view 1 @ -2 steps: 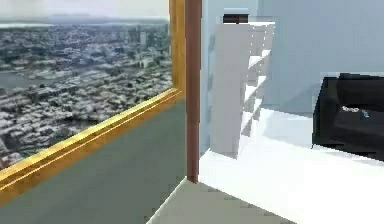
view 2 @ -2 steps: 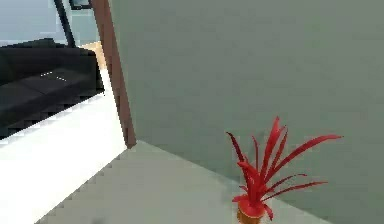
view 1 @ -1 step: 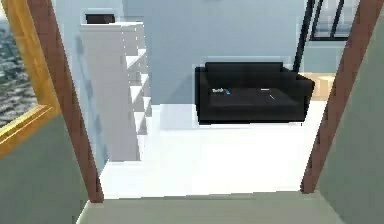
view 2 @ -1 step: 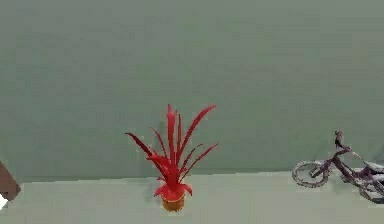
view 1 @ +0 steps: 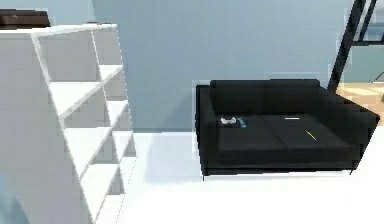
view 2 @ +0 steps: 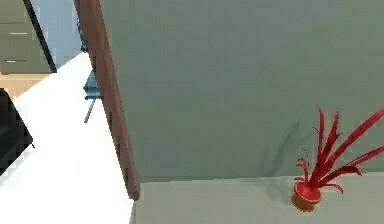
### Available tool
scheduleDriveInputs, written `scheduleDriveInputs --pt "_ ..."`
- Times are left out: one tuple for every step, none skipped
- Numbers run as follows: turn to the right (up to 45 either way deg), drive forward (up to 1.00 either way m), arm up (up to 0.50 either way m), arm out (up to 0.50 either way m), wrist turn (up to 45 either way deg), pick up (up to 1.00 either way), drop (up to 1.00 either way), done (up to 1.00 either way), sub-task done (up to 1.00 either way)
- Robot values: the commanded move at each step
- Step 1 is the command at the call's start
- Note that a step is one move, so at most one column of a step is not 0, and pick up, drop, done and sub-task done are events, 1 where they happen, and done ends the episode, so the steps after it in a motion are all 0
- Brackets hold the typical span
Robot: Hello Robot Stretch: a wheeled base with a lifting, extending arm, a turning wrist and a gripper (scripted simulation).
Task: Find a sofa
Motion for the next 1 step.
scheduleDriveInputs --pt "3.0 0.0 0.0 0.0 0.0 0.0 0.0 0.0 0.0"
